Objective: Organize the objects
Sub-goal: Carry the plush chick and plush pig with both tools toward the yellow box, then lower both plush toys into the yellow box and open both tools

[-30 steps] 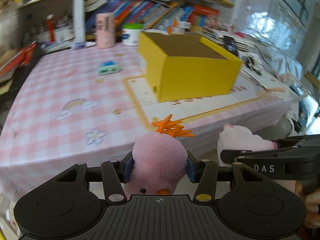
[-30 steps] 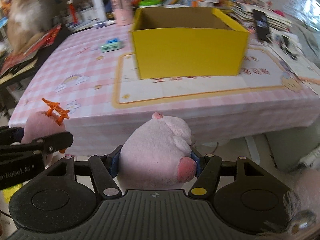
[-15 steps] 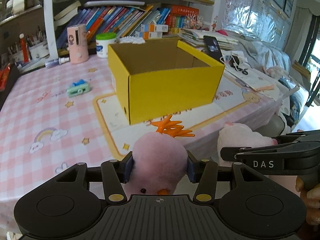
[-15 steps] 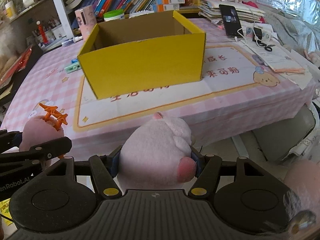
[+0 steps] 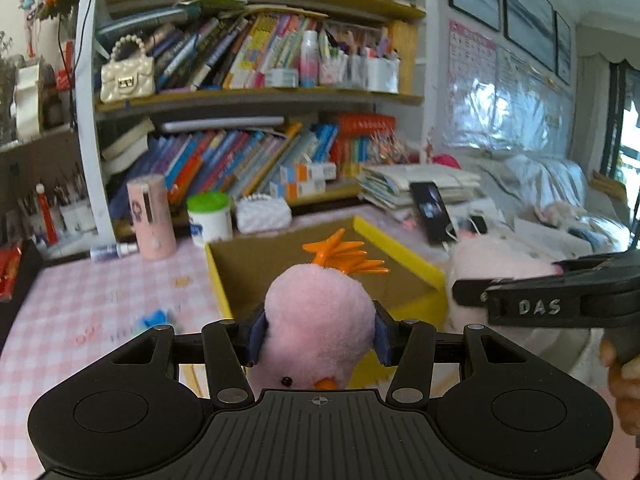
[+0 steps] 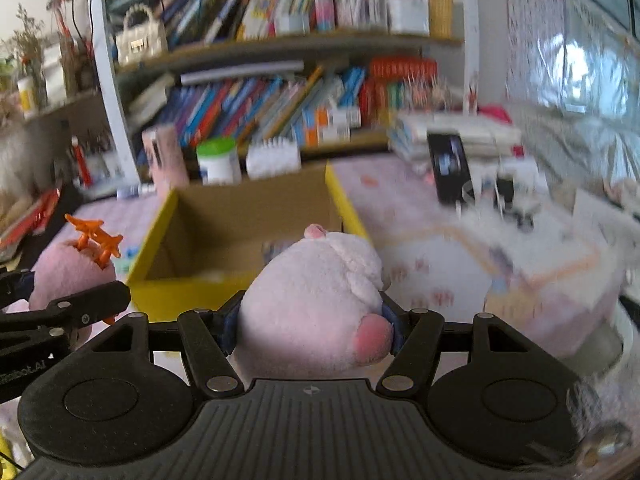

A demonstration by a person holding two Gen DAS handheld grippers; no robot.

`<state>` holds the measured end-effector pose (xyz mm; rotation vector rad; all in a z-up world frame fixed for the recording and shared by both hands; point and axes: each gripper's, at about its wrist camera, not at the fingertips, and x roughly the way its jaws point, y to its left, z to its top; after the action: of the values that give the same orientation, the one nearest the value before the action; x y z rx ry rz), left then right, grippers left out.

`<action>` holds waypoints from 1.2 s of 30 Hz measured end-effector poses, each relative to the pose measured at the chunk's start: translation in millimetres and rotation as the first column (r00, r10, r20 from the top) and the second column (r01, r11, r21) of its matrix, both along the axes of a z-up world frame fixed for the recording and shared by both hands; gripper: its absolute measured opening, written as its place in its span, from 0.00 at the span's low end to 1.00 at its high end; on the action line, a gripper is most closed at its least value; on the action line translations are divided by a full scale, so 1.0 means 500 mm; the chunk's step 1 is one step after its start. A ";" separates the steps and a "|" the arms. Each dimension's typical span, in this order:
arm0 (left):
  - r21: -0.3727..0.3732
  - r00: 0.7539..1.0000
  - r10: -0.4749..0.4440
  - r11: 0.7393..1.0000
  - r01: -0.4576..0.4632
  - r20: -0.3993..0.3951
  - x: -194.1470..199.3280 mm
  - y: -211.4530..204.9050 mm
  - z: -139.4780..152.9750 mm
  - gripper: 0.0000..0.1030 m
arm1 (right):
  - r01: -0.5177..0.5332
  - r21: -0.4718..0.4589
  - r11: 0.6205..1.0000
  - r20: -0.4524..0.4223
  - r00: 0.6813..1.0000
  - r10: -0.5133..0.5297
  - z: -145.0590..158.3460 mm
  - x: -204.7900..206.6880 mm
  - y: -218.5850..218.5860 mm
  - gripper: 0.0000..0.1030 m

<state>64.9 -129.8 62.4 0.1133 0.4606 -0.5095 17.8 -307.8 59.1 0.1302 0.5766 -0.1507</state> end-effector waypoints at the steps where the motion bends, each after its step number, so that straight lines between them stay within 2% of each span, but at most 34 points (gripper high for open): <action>1: 0.002 1.000 0.008 1.000 -0.008 0.004 0.011 -0.008 0.000 0.48 | -0.006 -0.004 1.000 0.015 1.000 0.006 0.009 0.012 -0.011 0.61; 5: 0.026 0.999 0.049 0.998 -0.048 -0.008 0.058 -0.043 -0.010 0.48 | -0.036 -0.017 0.999 0.050 0.998 0.037 0.033 0.063 -0.050 0.61; 10: 0.056 0.996 0.081 0.995 -0.079 -0.040 0.105 -0.076 -0.032 0.48 | -0.085 -0.018 0.996 0.048 0.995 0.085 0.031 0.119 -0.082 0.61; 20: 0.131 0.990 0.095 0.988 -0.081 -0.103 0.174 -0.133 -0.083 0.48 | -0.211 -0.004 0.977 -0.020 0.977 0.211 0.005 0.246 -0.085 0.61; 28: 0.199 0.977 0.100 0.978 -0.062 -0.190 0.218 -0.166 -0.133 0.48 | -0.280 0.018 0.960 -0.090 0.956 0.281 -0.020 0.344 -0.079 0.61; 34: 0.139 0.960 0.096 0.988 -0.061 -0.262 0.240 -0.159 -0.145 0.49 | -0.324 0.043 0.945 -0.168 0.930 0.327 -0.055 0.410 -0.068 0.61; 36: 0.126 0.956 0.089 0.990 -0.056 -0.279 0.243 -0.156 -0.148 0.52 | -0.330 0.045 0.943 -0.185 0.925 0.332 -0.065 0.431 -0.064 0.61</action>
<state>186.5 -207.5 -11.6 0.1359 0.7741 -0.4275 233.1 -340.0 26.8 0.0287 0.7826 0.1722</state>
